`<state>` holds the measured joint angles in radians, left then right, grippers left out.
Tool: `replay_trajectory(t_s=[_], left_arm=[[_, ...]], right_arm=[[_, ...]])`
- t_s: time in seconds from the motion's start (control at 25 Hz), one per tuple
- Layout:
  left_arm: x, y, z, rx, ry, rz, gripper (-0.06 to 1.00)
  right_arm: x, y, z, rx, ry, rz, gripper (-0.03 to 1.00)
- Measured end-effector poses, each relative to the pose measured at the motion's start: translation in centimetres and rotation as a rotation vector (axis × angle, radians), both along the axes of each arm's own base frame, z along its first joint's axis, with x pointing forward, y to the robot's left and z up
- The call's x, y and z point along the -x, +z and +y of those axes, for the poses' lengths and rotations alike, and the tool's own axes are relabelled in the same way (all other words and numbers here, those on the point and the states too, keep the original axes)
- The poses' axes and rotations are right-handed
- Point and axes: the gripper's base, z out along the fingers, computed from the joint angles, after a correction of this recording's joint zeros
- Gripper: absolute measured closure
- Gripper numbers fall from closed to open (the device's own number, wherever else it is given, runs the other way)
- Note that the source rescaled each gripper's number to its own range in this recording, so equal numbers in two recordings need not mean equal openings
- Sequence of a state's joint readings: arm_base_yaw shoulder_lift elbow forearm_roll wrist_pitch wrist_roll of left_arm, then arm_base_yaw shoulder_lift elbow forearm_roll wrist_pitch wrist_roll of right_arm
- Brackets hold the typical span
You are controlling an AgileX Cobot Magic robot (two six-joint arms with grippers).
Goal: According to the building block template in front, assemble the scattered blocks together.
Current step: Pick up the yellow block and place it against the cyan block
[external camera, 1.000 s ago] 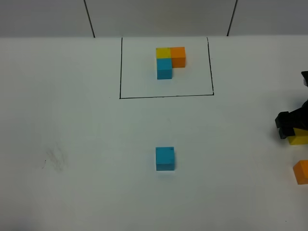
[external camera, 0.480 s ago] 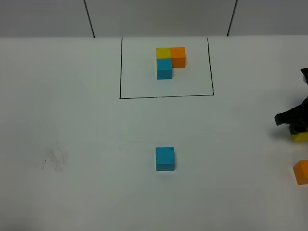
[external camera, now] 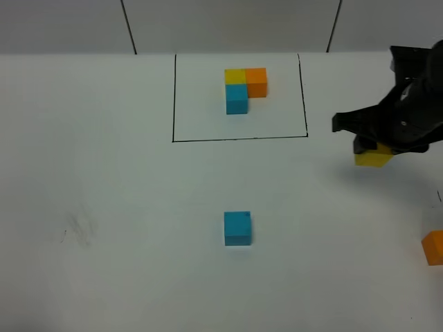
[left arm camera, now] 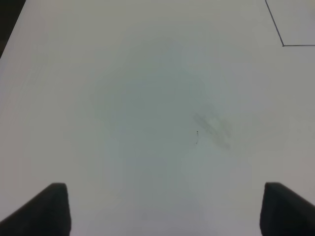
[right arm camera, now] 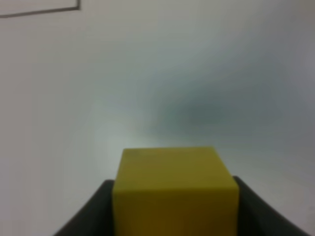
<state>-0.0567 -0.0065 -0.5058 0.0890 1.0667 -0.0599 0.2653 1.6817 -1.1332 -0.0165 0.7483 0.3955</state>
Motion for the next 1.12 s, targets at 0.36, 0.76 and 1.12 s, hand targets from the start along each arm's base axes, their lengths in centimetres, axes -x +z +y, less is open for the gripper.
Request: replay_trajectory(t_s=[0.36, 0.76, 1.12], left_arm=[[0.0, 0.0, 0.0, 0.0, 0.0, 0.0, 0.29], [0.0, 0.0, 0.0, 0.0, 0.0, 0.0, 0.29], [0.0, 0.0, 0.0, 0.0, 0.0, 0.0, 0.29]], right_arm=[[0.0, 0.2, 10.3, 0.075, 0.003, -0.009, 0.71], [-0.9, -3.3, 17.4, 0.11, 0.09, 0.052, 0.71], [0.9, -4.0, 20.3, 0.113, 0.121, 0.085, 0.71]])
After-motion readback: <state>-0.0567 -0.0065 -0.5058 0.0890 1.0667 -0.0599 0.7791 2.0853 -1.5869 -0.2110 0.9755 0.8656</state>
